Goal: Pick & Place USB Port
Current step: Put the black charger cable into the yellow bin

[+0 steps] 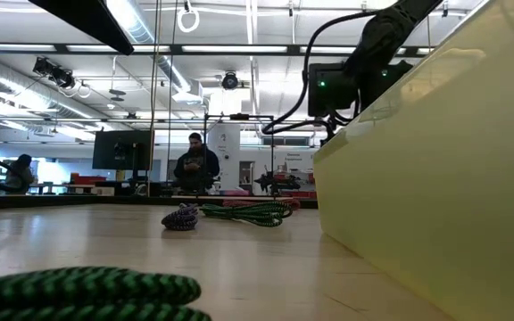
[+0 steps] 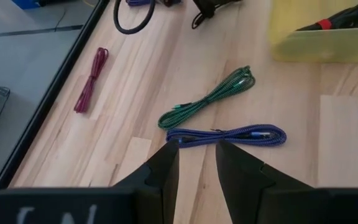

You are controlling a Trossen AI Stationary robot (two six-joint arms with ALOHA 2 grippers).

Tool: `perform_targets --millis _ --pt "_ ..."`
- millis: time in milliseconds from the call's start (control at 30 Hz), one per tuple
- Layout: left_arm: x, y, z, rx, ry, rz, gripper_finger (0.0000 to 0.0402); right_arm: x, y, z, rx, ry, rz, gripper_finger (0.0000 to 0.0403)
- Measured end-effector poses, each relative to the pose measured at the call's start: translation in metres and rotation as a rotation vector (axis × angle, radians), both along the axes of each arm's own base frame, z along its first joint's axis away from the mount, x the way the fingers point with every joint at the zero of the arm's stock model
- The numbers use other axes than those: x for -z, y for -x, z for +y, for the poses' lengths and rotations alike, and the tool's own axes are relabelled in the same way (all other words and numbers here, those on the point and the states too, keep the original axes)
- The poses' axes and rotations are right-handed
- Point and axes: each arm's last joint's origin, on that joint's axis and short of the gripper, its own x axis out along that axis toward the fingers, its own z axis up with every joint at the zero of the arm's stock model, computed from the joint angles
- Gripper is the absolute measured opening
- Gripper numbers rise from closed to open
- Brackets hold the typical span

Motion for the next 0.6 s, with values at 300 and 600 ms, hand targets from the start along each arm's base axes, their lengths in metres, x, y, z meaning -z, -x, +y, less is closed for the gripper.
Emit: perform_targets --millis 300,600 --pt "0.000 -0.001 0.002 -0.016 -0.012 -0.011 0.0112 -0.027 -0.015 -0.009 0.037 -0.042 -0.086 0.0020" --pt "0.000 -0.004 0.007 -0.035 -0.005 -0.005 0.0112 -0.103 -0.039 0.024 0.010 -0.105 -0.350 0.0020"
